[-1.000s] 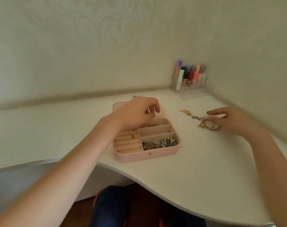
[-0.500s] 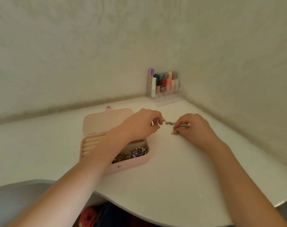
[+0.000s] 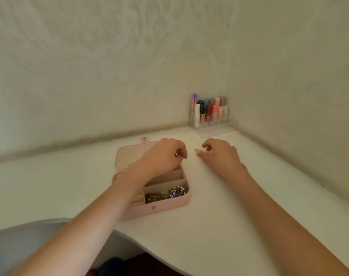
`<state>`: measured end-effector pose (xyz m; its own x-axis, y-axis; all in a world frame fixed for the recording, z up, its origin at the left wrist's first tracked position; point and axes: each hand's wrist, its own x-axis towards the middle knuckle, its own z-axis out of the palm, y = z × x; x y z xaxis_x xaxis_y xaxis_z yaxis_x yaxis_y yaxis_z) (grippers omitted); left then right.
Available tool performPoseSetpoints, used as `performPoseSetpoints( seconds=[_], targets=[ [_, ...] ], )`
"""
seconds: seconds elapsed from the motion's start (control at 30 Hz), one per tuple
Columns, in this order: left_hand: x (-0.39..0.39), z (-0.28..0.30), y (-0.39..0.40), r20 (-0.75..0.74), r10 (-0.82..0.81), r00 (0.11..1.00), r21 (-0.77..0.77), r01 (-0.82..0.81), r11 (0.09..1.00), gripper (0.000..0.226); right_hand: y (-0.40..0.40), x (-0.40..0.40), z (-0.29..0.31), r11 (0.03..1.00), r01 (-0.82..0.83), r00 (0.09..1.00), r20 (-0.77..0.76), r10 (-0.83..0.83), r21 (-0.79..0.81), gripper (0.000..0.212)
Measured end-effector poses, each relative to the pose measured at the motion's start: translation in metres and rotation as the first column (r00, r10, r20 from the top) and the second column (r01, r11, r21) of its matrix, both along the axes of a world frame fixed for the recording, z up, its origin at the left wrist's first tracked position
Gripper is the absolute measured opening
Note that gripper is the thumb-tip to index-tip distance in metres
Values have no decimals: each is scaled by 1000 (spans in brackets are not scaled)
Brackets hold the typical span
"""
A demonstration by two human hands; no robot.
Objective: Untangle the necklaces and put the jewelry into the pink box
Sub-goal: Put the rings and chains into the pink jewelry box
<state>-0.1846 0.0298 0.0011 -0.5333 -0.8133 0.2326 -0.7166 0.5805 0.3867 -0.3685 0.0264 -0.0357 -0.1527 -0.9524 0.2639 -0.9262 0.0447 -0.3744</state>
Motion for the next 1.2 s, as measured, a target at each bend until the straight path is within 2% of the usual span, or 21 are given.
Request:
performPoseSetpoints(
  seconds=[0.07, 0.13, 0.23, 0.3, 0.37, 0.43, 0.53, 0.6, 0.7, 0.77, 0.87, 1.03, 1.1, 1.2],
  targets=[
    [8, 0, 0, -51, 34, 998, -8, -34, 999, 23, -3, 3, 0, 999, -45, 999, 16, 44, 24, 33],
    [14, -2, 0, -97, 53, 994, -9, -55, 998, 23, -7, 7, 0, 997, -77, 997, -21, 77, 9, 24],
    [21, -6, 2, -139, 68, 988, 7, -68, 998, 26, -9, 8, -2, 992, -95, 995, -24, 94, -78, 17],
    [25, -7, 2, -178, 92, 980, 8, -92, 996, 26, -9, 8, -3, 981, -108, 986, 110, 127, -164, 15],
    [27, -8, 3, -279, 115, 953, 26, -113, 993, 24, -7, 9, 2, 958, -96, 945, 278, 173, -269, 11],
    [27, -7, 3, -394, 129, 910, 42, -123, 992, 19, -2, 14, 14, 951, -102, 855, 463, 234, -293, 10],
    [21, -4, 2, -533, 172, 828, 101, -140, 985, 17, 7, 27, 32, 949, -236, 630, 710, 315, -212, 12],
    [16, -1, 1, -572, 200, 795, 182, -115, 977, 20, 8, 35, 38, 939, -296, 548, 774, 317, -175, 11],
    [12, 2, -5, -600, 233, 765, 253, -96, 963, 9, 9, 47, 41, 919, -348, 398, 859, 323, -185, 12],
    [14, 2, -7, -623, 255, 740, 286, -87, 954, 5, 10, 53, 40, 916, -341, 350, 875, 333, -212, 12],
    [19, 2, -8, -648, 295, 703, 363, -56, 930, 10, 13, 56, 38, 914, -345, 350, 874, 337, -214, 11],
    [25, 6, 1, -718, 314, 621, 428, 39, 903, 3, 20, 54, 41, 931, -310, 298, 911, 285, -191, 18],
    [27, 6, 4, -734, 334, 592, 452, 57, 890, 8, 22, 53, 42, 932, -309, 244, 932, 270, -189, 19],
    [31, 9, 8, -731, 326, 600, 446, 59, 893, 5, 25, 54, 44, 923, -344, 78, 974, 213, -174, 15]
  ],
)
